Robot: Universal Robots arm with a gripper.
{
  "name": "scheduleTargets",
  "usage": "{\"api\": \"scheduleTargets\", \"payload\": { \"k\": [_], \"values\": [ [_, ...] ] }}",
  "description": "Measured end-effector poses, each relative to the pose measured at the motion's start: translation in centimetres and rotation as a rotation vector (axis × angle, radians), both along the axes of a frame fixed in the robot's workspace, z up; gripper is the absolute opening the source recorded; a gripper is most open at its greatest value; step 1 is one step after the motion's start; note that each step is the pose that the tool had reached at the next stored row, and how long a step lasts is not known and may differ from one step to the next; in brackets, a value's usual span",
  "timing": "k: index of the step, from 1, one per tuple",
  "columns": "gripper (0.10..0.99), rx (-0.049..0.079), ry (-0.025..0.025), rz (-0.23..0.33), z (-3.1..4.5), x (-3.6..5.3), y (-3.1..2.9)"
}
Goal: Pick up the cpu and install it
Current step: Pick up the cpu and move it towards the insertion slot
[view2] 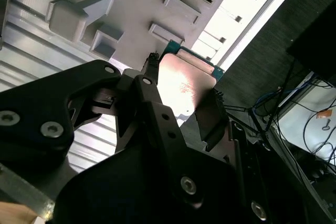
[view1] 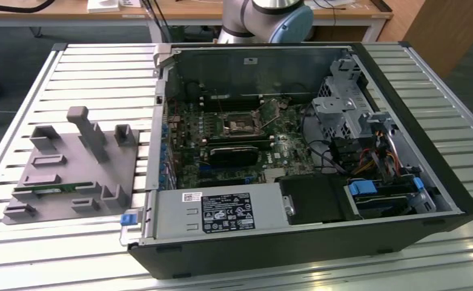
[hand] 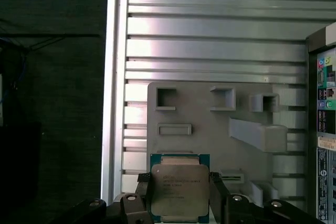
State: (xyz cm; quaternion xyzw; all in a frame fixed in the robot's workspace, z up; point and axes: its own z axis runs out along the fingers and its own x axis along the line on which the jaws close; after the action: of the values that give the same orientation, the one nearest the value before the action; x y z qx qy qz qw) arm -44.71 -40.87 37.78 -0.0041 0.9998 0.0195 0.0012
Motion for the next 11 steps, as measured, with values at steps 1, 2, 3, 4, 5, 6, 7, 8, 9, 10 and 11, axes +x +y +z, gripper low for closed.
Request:
{"api": "scheduleTargets", "payload": {
  "k": [1,2,3,4,5,6,7,8,9,10,11],
  "values": [
    [0.533,0.0,0.0,0.0,0.08,0.0,0.0],
    [0.533,0.0,0.0,0.0,0.16,0.0,0.0],
    [0.533,0.0,0.0001,0.0,0.24,0.0,0.0],
    [0.533,0.0,0.0001,0.0,0.32,0.0,0.0],
    [0.533,0.0,0.0,0.0,0.4,0.0,0.0],
    [0.533,0.0,0.0,0.0,0.48,0.0,0.0],
    [0.533,0.0,0.0001,0.0,0.56,0.0,0.0],
    [0.533,0.0,0.0001,0.0,0.64,0.0,0.0],
    [0.533,0.0,0.0001,0.0,0.71,0.0,0.0],
    [0.533,0.0,0.0,0.0,0.79,0.0,0.0],
    [0.533,0.0,0.0,0.0,0.86,0.0,0.0]
  ]
}}
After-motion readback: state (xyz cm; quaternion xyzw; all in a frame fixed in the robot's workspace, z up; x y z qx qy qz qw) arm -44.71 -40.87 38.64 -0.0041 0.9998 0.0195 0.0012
